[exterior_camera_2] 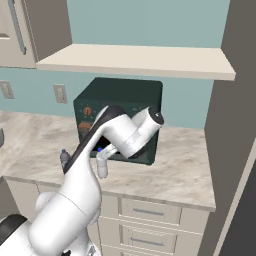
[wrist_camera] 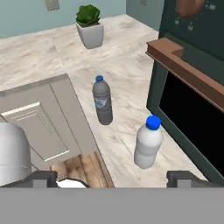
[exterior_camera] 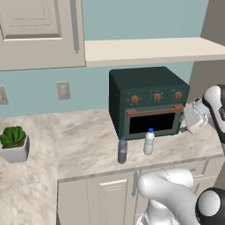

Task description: Take the bottled waters from the counter and place them in the freezer to freeze. Close the freezer door after placing the bottles.

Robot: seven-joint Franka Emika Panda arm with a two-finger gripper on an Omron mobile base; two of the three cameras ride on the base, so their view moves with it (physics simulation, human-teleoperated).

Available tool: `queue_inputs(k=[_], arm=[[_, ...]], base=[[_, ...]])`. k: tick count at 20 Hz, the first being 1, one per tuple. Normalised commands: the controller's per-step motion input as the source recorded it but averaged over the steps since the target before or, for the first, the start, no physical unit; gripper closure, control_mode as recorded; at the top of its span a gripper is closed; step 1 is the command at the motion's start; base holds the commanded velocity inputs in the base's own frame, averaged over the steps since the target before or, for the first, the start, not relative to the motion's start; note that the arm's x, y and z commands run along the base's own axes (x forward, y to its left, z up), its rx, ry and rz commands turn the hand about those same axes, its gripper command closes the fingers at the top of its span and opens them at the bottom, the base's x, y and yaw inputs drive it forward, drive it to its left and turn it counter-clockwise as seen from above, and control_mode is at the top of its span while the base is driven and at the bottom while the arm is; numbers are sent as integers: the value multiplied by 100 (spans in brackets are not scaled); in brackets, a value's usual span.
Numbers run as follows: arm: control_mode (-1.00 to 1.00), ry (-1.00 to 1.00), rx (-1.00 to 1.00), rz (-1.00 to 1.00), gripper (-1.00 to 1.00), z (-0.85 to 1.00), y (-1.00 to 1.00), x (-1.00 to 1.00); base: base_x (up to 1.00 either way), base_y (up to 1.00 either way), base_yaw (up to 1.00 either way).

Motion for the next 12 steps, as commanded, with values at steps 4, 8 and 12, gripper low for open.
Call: queue_inputs(k=[4,8,12], arm=[[-100,-29,11,32,-100,-47,-5,1],[-100,-28,17,29,-100,-40,-3,11],[-100,-15,21,20,-100,-26,0,24]], base=[[0,0,0],[0,0,0],[0,0,0]])
